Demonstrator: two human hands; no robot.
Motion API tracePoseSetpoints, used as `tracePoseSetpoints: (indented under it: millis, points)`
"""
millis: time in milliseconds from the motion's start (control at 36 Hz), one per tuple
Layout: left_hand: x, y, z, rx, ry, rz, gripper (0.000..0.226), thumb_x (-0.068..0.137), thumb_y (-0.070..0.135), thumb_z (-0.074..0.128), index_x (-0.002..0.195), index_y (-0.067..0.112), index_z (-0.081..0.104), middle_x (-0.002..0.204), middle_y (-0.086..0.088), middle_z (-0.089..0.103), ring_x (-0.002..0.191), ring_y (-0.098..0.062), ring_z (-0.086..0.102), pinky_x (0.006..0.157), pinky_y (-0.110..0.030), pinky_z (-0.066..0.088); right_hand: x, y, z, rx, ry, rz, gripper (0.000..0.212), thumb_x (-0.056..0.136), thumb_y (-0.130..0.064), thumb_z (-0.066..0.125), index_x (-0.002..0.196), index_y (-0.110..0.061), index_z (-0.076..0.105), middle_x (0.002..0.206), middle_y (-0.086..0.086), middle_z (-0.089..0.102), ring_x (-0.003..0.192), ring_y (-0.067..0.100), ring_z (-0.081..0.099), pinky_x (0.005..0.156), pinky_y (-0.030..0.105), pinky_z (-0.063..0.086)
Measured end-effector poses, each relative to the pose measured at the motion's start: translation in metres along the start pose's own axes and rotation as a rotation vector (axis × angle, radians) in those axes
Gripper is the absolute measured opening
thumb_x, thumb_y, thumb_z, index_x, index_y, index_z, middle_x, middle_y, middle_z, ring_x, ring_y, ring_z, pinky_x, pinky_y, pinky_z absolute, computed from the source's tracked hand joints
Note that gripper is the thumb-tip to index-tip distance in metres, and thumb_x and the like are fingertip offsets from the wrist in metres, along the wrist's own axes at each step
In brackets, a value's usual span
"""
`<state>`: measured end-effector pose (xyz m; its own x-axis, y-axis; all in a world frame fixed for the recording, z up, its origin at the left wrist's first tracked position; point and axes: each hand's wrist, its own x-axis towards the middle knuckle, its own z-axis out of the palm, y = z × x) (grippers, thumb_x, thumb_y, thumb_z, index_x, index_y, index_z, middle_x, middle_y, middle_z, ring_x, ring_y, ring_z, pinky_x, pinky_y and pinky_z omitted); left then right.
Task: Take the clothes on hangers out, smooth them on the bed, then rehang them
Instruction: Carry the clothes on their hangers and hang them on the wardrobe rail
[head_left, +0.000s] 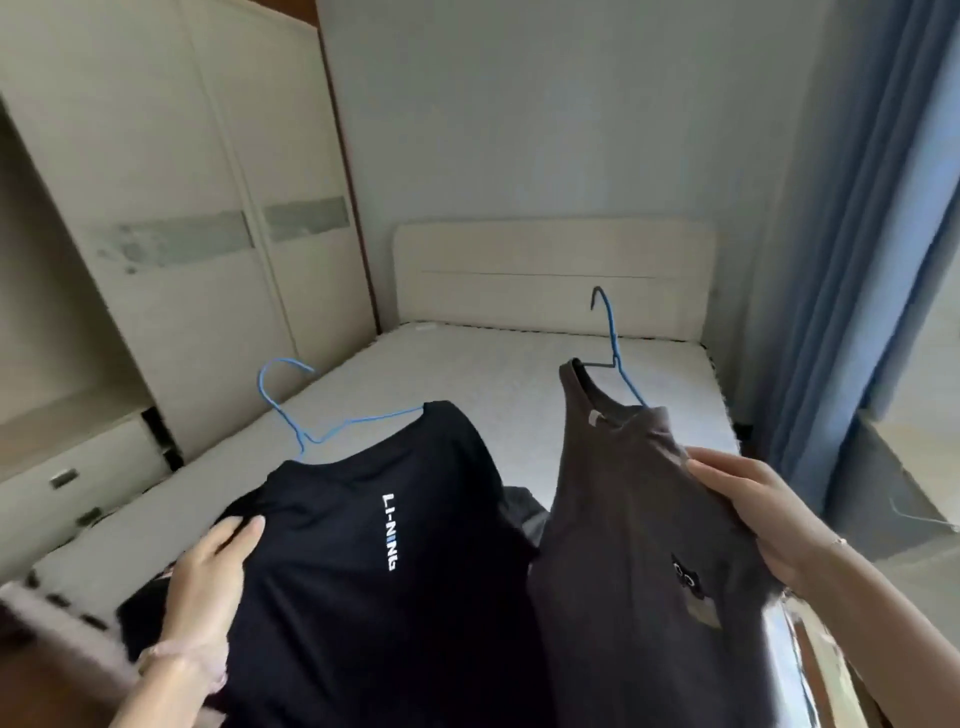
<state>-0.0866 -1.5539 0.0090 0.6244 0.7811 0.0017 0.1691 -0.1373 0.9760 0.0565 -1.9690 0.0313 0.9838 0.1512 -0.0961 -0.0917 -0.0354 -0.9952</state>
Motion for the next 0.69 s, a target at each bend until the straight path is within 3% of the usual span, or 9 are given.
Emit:
tracePoseSetpoints:
  millis: [83,139,250,333,417,472,556,639,694]
  points:
    - [-0.041,-0.004,-0.05,-0.169,0.034,-0.078,0.026,0.09,0.02,0.059,0.115,0.013,0.06,0.126,-0.003,0.056,0.119,-0.019,0.048,0.105,-0.034,0.031,-0.016,0.013,0.037,-0.043,-0.086,-0.006,0.021,0.099,-0.018,0.055,0.103,-0.019,0.075,0.087,0.006,0.08,0.078,0.02,0.075,0.067,0.028,0.063]
    - [-0.065,-0.015,-0.088,-0.234,0.051,-0.132,0.008,0.087,0.02,0.061,0.092,0.015,0.066,0.115,-0.005,0.065,0.109,-0.022,0.057,0.103,-0.038,0.038,-0.028,0.026,0.069,-0.104,-0.156,-0.024,0.022,0.1,-0.017,0.053,0.105,-0.019,0.074,0.079,-0.002,0.08,0.074,0.015,0.074,0.061,0.022,0.061]
    - [-0.115,-0.03,-0.165,-0.314,0.199,-0.179,0.008,0.089,0.018,0.058,0.083,0.016,0.063,0.071,0.006,0.074,0.083,-0.019,0.061,0.081,-0.033,0.045,-0.057,0.041,0.14,-0.204,-0.317,-0.098,0.022,0.1,-0.013,0.052,0.101,-0.02,0.073,0.08,-0.009,0.076,0.076,0.004,0.071,0.056,0.009,0.054]
    - [-0.142,-0.04,-0.23,-0.271,0.372,-0.187,0.028,0.089,0.025,0.059,0.115,0.016,0.061,0.107,0.001,0.067,0.105,-0.022,0.058,0.098,-0.039,0.042,-0.077,0.036,0.195,-0.229,-0.465,-0.142,0.024,0.1,-0.008,0.051,0.095,-0.021,0.071,0.09,0.001,0.071,0.06,-0.015,0.063,0.053,-0.003,0.046]
    - [-0.166,-0.055,-0.299,-0.226,0.485,-0.197,0.045,0.077,0.047,0.064,0.117,0.028,0.06,0.127,0.006,0.06,0.119,-0.02,0.053,0.105,-0.046,0.035,-0.089,0.029,0.25,-0.287,-0.599,-0.211,0.028,0.099,-0.007,0.05,0.088,-0.025,0.069,0.081,-0.012,0.067,0.053,-0.021,0.058,0.053,-0.006,0.043]
    - [-0.182,-0.061,-0.338,-0.219,0.588,-0.198,0.046,0.076,0.048,0.065,0.119,0.032,0.058,0.133,0.01,0.053,0.125,-0.018,0.046,0.106,-0.049,0.031,-0.097,0.023,0.286,-0.317,-0.678,-0.222,0.024,0.1,-0.01,0.05,0.095,-0.022,0.071,0.079,-0.015,0.07,0.062,-0.015,0.063,0.054,-0.005,0.045]
    - [-0.207,-0.067,-0.395,-0.22,0.7,-0.156,0.048,0.07,0.05,0.066,0.112,0.026,0.062,0.129,0.004,0.057,0.119,-0.023,0.051,0.103,-0.049,0.035,-0.115,0.016,0.348,-0.306,-0.764,-0.222,0.021,0.099,-0.019,0.053,0.106,-0.022,0.072,0.072,-0.026,0.072,0.091,0.007,0.067,0.061,-0.005,0.047]
    - [-0.227,-0.07,-0.453,-0.208,0.799,-0.107,0.012,0.086,0.031,0.059,0.082,0.023,0.067,0.097,0.002,0.069,0.097,-0.022,0.059,0.092,-0.039,0.04,-0.148,0.002,0.416,-0.263,-0.918,-0.24,0.026,0.094,-0.027,0.057,0.079,-0.029,0.078,0.068,-0.025,0.074,0.074,-0.004,0.067,0.06,-0.004,0.048]
    - [-0.233,-0.072,-0.493,-0.179,0.868,-0.104,0.013,0.085,0.033,0.059,0.081,0.025,0.067,0.087,0.006,0.071,0.093,-0.024,0.061,0.091,-0.041,0.043,-0.168,-0.006,0.462,-0.238,-0.987,-0.272,0.032,0.094,-0.026,0.057,0.072,-0.027,0.079,0.068,-0.021,0.074,0.067,-0.01,0.064,0.063,-0.003,0.048]
